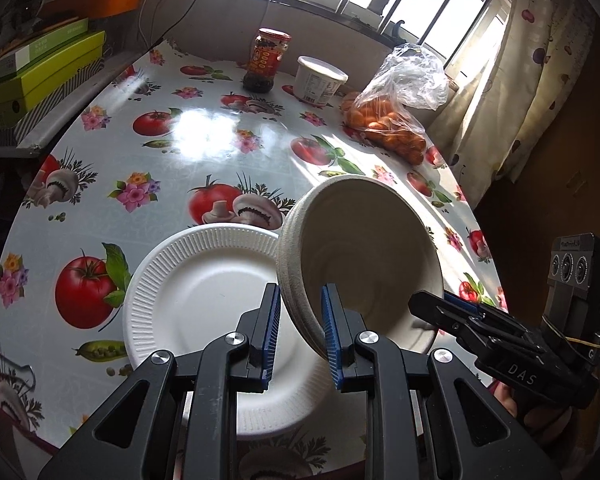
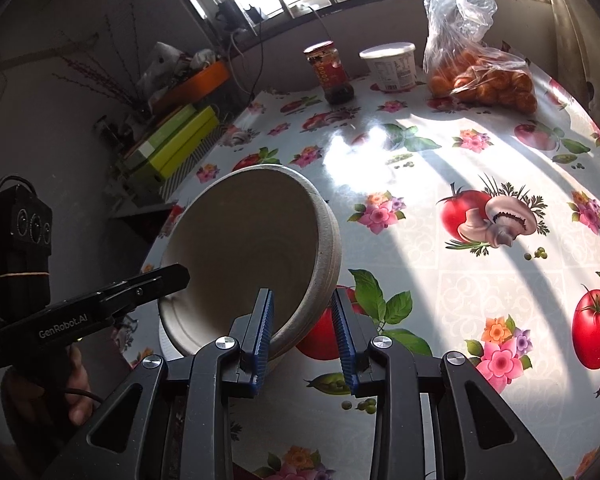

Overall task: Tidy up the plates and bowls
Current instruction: 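Carry the bowl stack with the right gripper over the white plate stack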

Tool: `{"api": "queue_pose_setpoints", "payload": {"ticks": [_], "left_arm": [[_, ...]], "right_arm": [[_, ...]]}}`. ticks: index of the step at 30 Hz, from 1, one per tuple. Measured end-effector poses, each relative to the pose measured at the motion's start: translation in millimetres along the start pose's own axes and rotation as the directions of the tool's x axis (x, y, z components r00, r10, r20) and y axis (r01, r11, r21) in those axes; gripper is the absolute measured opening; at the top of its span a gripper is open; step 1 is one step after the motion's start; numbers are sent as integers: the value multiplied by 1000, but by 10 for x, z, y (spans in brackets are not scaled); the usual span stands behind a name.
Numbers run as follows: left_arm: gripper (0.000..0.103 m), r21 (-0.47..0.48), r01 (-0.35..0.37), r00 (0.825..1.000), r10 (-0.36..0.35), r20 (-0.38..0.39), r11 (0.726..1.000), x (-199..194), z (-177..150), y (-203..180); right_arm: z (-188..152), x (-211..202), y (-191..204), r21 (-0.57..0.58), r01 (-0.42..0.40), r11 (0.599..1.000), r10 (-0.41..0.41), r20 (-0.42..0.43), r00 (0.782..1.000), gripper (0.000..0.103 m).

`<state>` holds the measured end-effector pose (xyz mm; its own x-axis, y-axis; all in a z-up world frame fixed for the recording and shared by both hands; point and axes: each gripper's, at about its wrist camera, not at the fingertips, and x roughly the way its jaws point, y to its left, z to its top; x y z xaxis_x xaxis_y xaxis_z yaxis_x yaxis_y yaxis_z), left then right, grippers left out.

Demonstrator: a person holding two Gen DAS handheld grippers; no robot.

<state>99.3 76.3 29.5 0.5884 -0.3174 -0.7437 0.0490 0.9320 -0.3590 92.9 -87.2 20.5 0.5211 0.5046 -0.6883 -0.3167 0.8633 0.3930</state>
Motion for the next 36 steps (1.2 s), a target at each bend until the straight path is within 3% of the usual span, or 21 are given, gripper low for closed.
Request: {"api": "queue_pose_setpoints", "payload": {"ticks": [19,36], "left_arm": [[22,-110,-88,996,92,24,990,-227,-159,381],[22,-159,-121,992,124,11,980,-221,-200,539]], "right_arm": [[26,375,302,-50,-100,994,94,-102,990,29],[54,579,395,-64,-128,990,117,-155,981,29]]}}
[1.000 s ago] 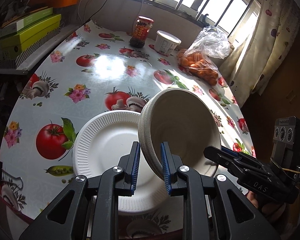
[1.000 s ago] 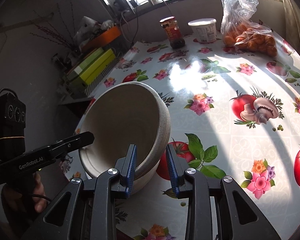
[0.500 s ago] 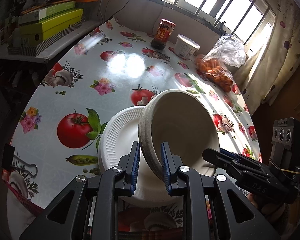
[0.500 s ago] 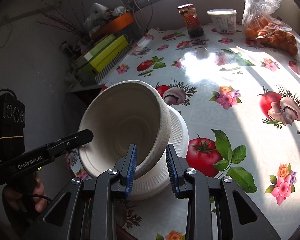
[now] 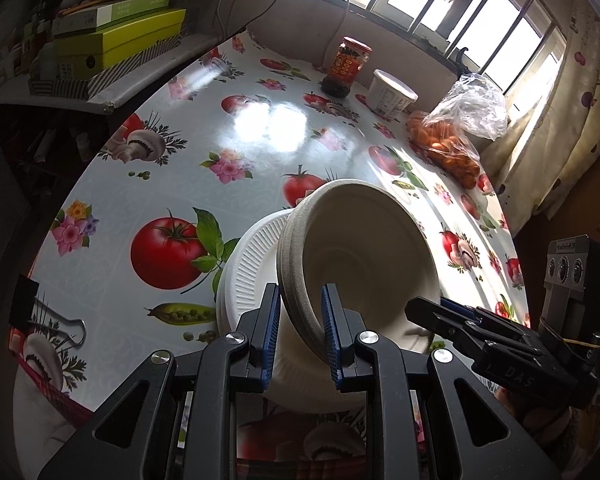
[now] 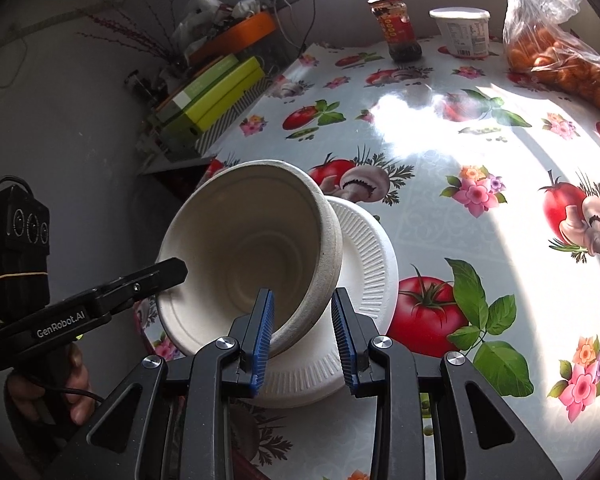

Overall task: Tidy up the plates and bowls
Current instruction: 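Carry the bowl stack with the right gripper over the white plate stack, then lower the bowls onto the white plates and open the right gripper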

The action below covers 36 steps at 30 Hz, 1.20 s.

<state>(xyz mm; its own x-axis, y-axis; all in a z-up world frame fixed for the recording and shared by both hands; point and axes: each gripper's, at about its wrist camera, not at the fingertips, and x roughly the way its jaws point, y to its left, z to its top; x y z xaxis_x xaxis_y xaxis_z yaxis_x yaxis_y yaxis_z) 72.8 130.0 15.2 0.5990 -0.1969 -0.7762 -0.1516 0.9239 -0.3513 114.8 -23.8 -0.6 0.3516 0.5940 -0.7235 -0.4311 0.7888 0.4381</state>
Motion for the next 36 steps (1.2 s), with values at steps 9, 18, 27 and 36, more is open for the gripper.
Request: {"api": "queue_pose_setpoints", "payload": {"ticks": [9,18,27,36], "left_arm": [[22,-12,7,1000,-7,-15,1000,35,-12,15],[22,-23,16,999,-17,-29,1000,65,-28,32],[22,-21,15,999,-16,-32,1000,71,-20,24],[22,-19,9,999,-10,-35,1000,90,-21,29]], "right_arm": [[-8,25,2,6,10,1000,-10,-11,1000,30],[-9,-1,3,9,19,1000,-19,-16,1000,31],[1,5,-7,21,18,1000,-18,-21,1000,31],[-2,3,4,12,22,1000,-22,-14,1000,31]]}}
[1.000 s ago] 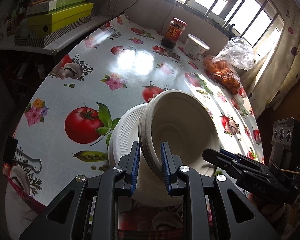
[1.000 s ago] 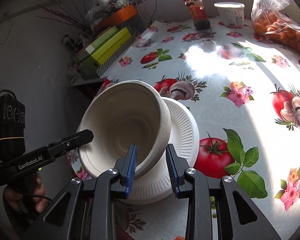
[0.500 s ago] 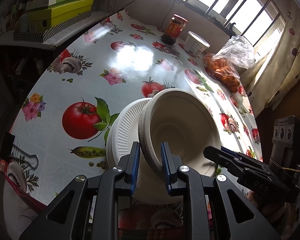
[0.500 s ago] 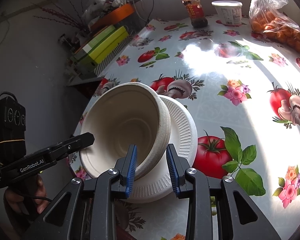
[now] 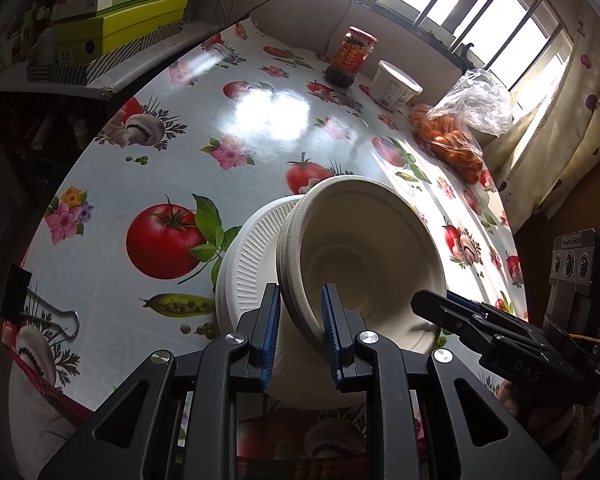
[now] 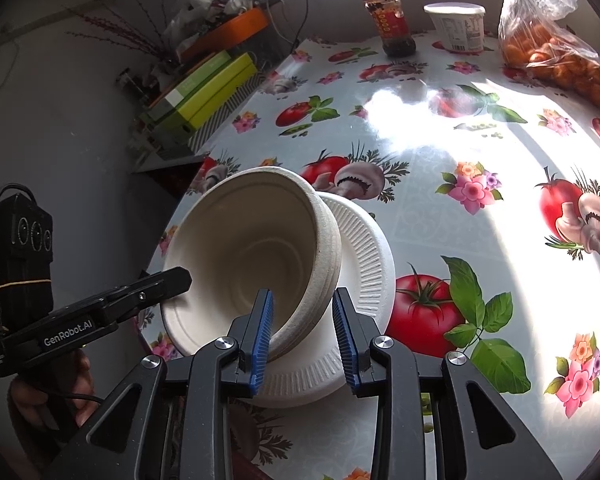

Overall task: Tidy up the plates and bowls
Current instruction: 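Lower the bowls onto the white plates and open the right gripper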

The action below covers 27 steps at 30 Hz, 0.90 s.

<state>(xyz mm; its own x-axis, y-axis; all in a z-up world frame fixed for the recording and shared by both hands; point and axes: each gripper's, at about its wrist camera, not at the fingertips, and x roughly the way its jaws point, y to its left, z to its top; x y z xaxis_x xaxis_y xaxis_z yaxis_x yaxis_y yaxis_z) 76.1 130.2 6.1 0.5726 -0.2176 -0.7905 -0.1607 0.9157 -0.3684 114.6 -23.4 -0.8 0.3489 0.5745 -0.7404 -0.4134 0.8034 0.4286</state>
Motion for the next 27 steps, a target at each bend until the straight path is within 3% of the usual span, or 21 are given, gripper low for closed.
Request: {"api": "queue_pose_setpoints", "payload": {"ticks": [10,13,15,27], "left_arm": [[23,5,9,1000,-9,7,1000,-1,-2,29],[36,0,18,1000,-18,9,1000,-3,-7,30],[39,0,21,1000,-21,14,1000,-12,-8,25],[39,13,0,999,-1,47,1000,-90,-45,-27]], "right_arm": [[9,-43,4,3,0,1000,0,17,1000,42],[7,-52,-5,7,-1,1000,1,22,1000,44],[4,-59,-11,9,-2,1000,2,25,1000,46],[-30,-131,9,-13,1,1000,0,66,998,51]]}}
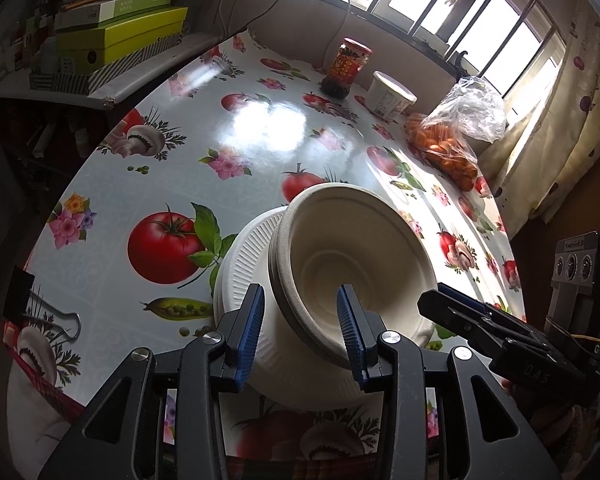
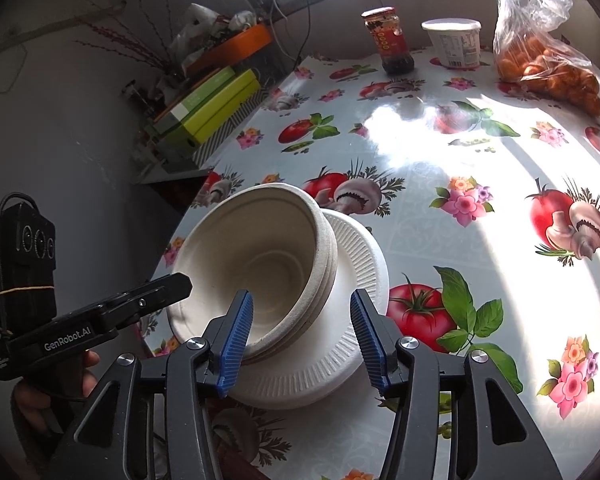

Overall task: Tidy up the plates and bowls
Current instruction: 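Lower the bowls onto the white plates and open the right gripper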

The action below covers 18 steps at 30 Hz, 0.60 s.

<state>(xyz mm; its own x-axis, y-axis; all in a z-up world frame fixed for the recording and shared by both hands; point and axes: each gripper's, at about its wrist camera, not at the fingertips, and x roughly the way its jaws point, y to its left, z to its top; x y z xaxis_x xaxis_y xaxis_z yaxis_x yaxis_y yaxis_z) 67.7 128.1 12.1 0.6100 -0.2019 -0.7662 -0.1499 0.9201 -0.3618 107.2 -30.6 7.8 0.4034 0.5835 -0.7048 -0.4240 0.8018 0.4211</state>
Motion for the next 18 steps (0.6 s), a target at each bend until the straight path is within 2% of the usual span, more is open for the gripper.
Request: {"api": "queue_pose_setpoints", "payload": {"ticks": [18], "left_arm": [[39,50,-95,992,90,90,994,-249,-202,-116]], "right_arm": [[-123,-193,106,-71,26,997,-21,67,998,53]]}}
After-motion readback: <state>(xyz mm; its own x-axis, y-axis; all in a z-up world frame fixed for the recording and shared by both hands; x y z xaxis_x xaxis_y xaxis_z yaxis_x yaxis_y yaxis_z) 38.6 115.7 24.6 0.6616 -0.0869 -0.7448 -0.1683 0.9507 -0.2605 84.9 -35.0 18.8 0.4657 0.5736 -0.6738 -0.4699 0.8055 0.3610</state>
